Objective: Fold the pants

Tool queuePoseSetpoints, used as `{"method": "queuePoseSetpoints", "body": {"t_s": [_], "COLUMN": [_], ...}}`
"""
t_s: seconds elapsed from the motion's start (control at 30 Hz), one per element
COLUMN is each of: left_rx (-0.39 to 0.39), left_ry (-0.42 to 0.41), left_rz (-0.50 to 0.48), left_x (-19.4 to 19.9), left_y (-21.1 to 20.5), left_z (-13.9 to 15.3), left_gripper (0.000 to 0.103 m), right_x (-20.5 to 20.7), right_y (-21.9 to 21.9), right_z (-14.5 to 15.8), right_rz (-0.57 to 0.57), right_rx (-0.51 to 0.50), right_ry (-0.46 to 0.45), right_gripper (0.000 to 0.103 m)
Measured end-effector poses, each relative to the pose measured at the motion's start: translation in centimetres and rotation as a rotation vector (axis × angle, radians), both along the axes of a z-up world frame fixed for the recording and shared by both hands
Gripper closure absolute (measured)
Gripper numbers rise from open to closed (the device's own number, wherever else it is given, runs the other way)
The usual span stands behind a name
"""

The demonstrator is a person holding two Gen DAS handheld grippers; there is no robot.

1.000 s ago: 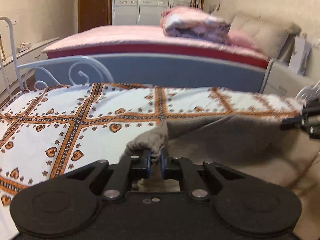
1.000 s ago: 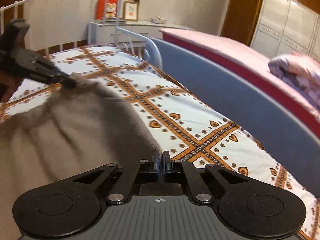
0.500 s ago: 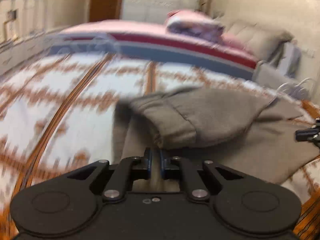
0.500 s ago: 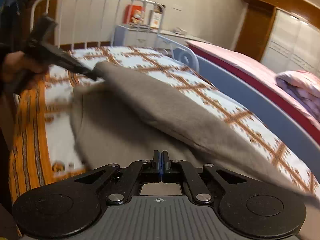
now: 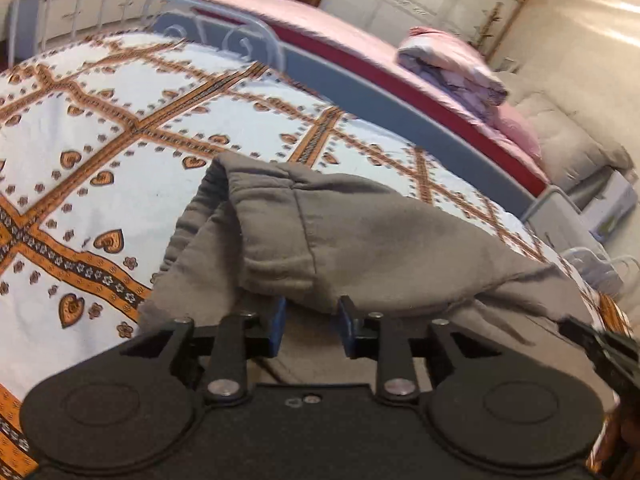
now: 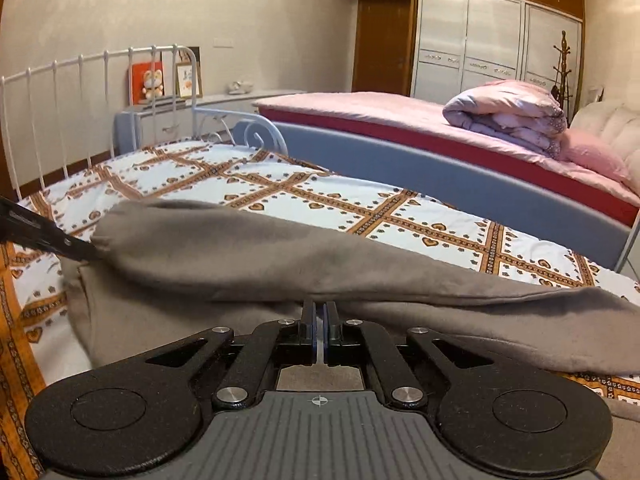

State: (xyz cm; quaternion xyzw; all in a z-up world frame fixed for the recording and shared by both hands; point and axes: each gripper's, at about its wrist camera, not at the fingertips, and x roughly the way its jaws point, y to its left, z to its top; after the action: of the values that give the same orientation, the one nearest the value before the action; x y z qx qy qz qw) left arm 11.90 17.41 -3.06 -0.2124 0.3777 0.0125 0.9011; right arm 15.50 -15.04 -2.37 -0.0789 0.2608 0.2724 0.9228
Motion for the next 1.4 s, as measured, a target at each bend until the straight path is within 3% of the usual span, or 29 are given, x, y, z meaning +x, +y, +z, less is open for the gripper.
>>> {"method": "queuePoseSetpoints", "body": {"t_s": [0.07,0.17,0.23,0.27,0.3,0.33,0.4,0.53,0.7,0.77,0.83,0.9,1.03,1.07,1.2,1.4], "left_rx": [-0.047,-0.102,-0.114,-0.145,-0.172,-0.186,-0.216,-0.218,-0.233,-0.237,-0.242,-0.244,-0.236,-0.238,-0.243,-0.296], "left_ry": [0.016,0.015,0.020,0.024,0.026,0.026,-0.010,-0.076,-0.080,-0.071,-0.059,-0.053,-0.048,-0.048,-0.062,-0.152], "left_rz": [0.041,0.080,0.111,0.125,0.145,0.164,0.177,0.169,0.135,0.125,0.120,0.116,0.123,0.129,0.150,0.114], "left_x": [0.9,1.9,2.4,2.5,2.5,2.6,2.4,1.9,1.9,2.1,2.4,2.7,3.6,3.9,4.6,3.3], "left_y": [0.1,0.0,0.0,0.2,0.5,0.8,1.6,2.2,2.9,3.1,3.3,3.3,3.3,3.3,3.5,4.8], "left_z": [-0.6,-0.9,-1.4,-1.8,-2.1,-2.3,-2.2,-1.1,-1.2,-1.4,-1.7,-1.9,-2.1,-2.1,-2.0,-0.4], "left_gripper": [0.068,0.067,0.069,0.076,0.093,0.094,0.096,0.097,0.099,0.099,0.098,0.090,0.088,0.089,0.096,0.100], "right_x": [-0.3,-0.8,-0.8,-0.6,-0.3,0.2,1.4,4.8,10.2,11.8,13.1,14.2,15.8,16.2,17.4,13.8], "right_y": [-0.3,-1.3,-1.9,-2.2,-2.3,-2.6,-3.2,-4.1,-5.9,-6.9,-7.7,-8.4,-9.2,-9.4,-9.4,-9.7], "right_z": [0.1,-0.1,-0.4,-0.6,-0.8,-1.0,-1.2,-1.9,-3.8,-4.6,-5.2,-5.7,-6.2,-6.4,-7.1,-4.0], "right_rz": [-0.004,-0.019,-0.041,-0.056,-0.073,-0.097,-0.158,-0.216,-0.341,-0.391,-0.427,-0.450,-0.482,-0.488,-0.483,-0.403], "right_rx": [0.001,0.018,0.028,0.040,0.059,0.087,0.164,0.332,0.564,0.625,0.648,0.667,0.691,0.698,0.681,0.635], "right_ry": [-0.003,0.014,0.022,0.031,0.045,0.063,0.086,0.184,0.358,0.399,0.408,0.413,0.412,0.423,0.466,0.327], "right_gripper": [0.101,0.101,0.100,0.096,0.080,0.042,0.006,0.008,0.036,0.038,0.038,0.038,0.040,0.043,0.098,0.098]}}
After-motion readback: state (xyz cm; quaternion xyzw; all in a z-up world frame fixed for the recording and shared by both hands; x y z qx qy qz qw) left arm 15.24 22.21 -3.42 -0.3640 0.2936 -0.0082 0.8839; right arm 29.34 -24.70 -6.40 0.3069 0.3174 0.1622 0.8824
